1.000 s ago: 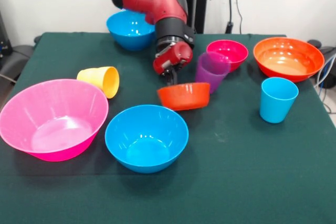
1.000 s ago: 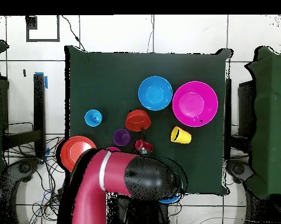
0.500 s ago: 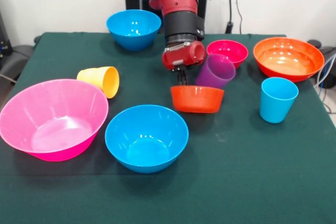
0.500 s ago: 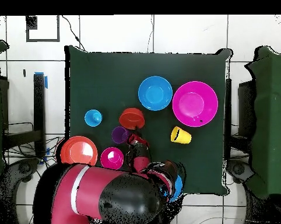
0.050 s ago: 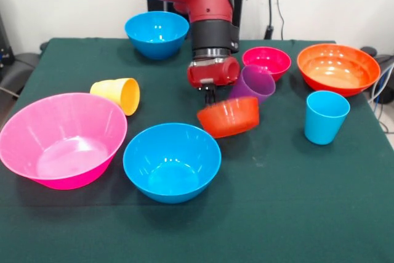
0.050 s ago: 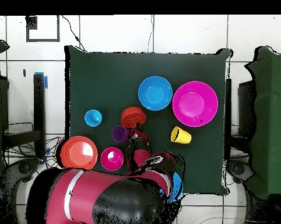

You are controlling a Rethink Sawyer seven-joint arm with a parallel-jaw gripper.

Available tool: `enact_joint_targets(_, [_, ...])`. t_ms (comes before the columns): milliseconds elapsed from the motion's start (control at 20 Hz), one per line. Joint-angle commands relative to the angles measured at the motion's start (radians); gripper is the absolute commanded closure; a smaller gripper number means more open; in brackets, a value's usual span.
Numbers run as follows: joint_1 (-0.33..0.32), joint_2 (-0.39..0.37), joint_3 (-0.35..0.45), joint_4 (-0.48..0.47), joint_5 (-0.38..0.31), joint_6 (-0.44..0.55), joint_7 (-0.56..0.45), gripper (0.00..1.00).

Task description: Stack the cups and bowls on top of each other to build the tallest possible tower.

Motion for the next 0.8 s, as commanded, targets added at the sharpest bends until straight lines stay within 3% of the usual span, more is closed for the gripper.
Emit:
enact_joint_targets(50, [0.053,-0.002,0.151,-0.085,-0.082,0.597,-0.181,1.0])
enact_joint_targets(200, [0.135,0.012,0.067,-0.088,-0.048,0.603,-0.18,1.0])
enact_joint_targets(350, [0.148,-0.001,0.074,-0.055,-0.057,0.72,-0.183,1.0])
enact_joint_targets(450, [0.187,-0.007,0.064,-0.052,-0.054,0.733,-0.163,1.0])
enact_joint_targets(800, [0.242,-0.091,0.133,-0.081,-0.01,0.973,-0.168,1.0])
